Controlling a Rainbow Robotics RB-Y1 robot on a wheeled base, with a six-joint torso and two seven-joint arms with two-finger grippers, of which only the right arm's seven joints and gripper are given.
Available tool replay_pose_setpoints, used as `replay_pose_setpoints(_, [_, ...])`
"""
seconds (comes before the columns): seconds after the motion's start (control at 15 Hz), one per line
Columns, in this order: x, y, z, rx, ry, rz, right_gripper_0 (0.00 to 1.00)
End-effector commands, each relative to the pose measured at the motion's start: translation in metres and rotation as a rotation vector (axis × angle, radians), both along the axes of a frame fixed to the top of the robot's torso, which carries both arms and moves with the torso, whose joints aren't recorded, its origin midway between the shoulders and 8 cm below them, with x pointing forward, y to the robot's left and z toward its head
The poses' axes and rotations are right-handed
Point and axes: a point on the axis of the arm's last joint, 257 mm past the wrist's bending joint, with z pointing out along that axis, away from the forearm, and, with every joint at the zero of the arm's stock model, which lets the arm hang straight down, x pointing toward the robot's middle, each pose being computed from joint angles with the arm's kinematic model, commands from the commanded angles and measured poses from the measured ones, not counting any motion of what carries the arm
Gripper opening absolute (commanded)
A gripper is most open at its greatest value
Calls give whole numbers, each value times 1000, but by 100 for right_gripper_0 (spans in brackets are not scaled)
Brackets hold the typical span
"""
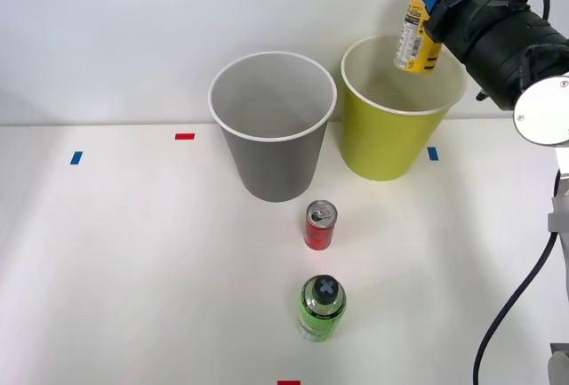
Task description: Put cans in the gray bin, plastic bottles in the light green bin
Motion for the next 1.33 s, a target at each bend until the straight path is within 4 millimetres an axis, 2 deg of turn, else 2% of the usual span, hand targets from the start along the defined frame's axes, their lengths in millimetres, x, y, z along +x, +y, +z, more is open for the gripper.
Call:
replay_pose_setpoints(0.07, [0, 2, -2, -18, -1, -4, 0])
replay_pose_setpoints(0.13, [0, 2, -2, -19, -1, -5, 0])
replay_pose_setpoints(0.2, [1, 1, -2, -21, -3, -7, 9])
replay_pose_setpoints(0.27, [1, 1, -2, -31, -5, -13, 33])
replay_pose_setpoints(0.33, [2, 1, -3, -51, -14, -28, 77])
replay_pose_setpoints(0.4, [2, 1, -2, -60, -24, -38, 100])
replay_pose_setpoints(0.73, [1, 5, 1, -35, -43, -40, 100])
replay_pose_setpoints(0.93, [-2, 0, -11, -52, -44, -58, 100])
replay_pose_setpoints(1.13, [-25, -8, -30, -85, -69, -90, 100])
replay_pose_setpoints(1.2, [-38, -13, -37, -111, -74, -102, 100])
replay_pose_setpoints(1.33, [-60, -23, -40, -145, -102, -129, 100])
